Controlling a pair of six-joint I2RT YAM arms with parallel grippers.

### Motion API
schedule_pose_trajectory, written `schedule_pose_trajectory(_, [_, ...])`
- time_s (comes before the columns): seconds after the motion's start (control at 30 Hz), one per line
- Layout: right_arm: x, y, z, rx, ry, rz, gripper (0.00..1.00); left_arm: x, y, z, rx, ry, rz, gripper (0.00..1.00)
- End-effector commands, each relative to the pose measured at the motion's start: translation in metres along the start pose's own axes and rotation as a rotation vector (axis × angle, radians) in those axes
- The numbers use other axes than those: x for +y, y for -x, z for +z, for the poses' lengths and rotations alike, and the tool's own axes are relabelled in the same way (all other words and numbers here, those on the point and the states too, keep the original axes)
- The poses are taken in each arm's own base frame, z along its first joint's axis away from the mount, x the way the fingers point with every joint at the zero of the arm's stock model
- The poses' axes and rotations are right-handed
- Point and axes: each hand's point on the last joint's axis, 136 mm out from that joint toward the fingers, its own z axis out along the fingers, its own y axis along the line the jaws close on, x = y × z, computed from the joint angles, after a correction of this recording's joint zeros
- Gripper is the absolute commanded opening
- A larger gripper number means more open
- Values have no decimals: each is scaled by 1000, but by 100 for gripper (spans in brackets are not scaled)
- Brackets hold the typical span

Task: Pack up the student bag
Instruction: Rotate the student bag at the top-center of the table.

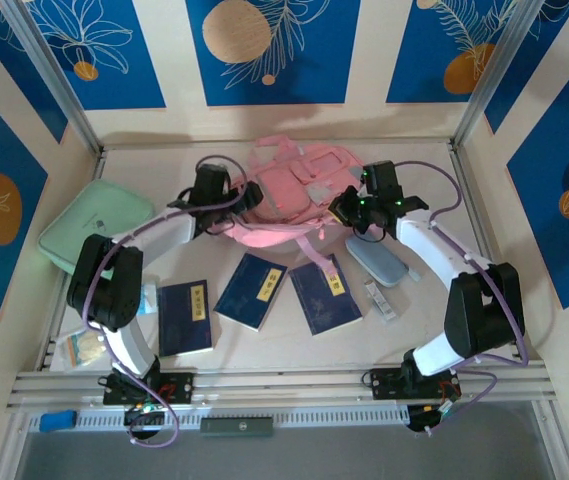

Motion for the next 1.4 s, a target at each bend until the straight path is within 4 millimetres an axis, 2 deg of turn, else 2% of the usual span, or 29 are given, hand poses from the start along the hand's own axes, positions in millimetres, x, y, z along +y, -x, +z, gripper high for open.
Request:
schedule_pose_trajectory(0.0, [2,-2,1,-35,2,103,0,-19,17,-18,10,-55,135,95])
schedule_pose_trajectory(0.17, [-2,0,-2,-112,-51,200,0,-26,10,-54,10,-63,155,95])
schedule_pose_trajectory(0.27, [-2,-2,-4,-127,-55,249,0,-37,-8,-78,11,-90,171,94])
schedule_pose_trajectory(0.43, [-6,-9,-6,-129,-86,313,0,-75,-60,-112,43,-122,296,90])
schedule_pose_trajectory(0.57, [-3,-12,-8,-117,-69,368,0,-97,-106,-122,88,-163,333,80])
schedule_pose_trajectory(0.73, [5,-15,-13,-97,-39,408,0,-126,-157,-114,126,-248,400,73])
schedule_pose_trajectory(0.93, [15,-19,-23,-95,-13,443,0,-151,-188,-82,27,-300,601,67])
schedule_pose_trajectory(1.03, [19,-17,-30,-114,-4,443,0,-154,-190,-62,-20,-259,670,66])
schedule_pose_trajectory(1.17, [21,-16,-36,-133,2,441,0,-151,-180,-39,-87,-184,663,65])
schedule_pose_trajectory(1.27, [22,-18,-36,-126,4,442,0,-146,-174,-26,-130,-128,648,64])
schedule_pose_trajectory(1.37, [21,-21,-33,-117,-4,438,0,-149,-171,-18,-147,-102,669,63])
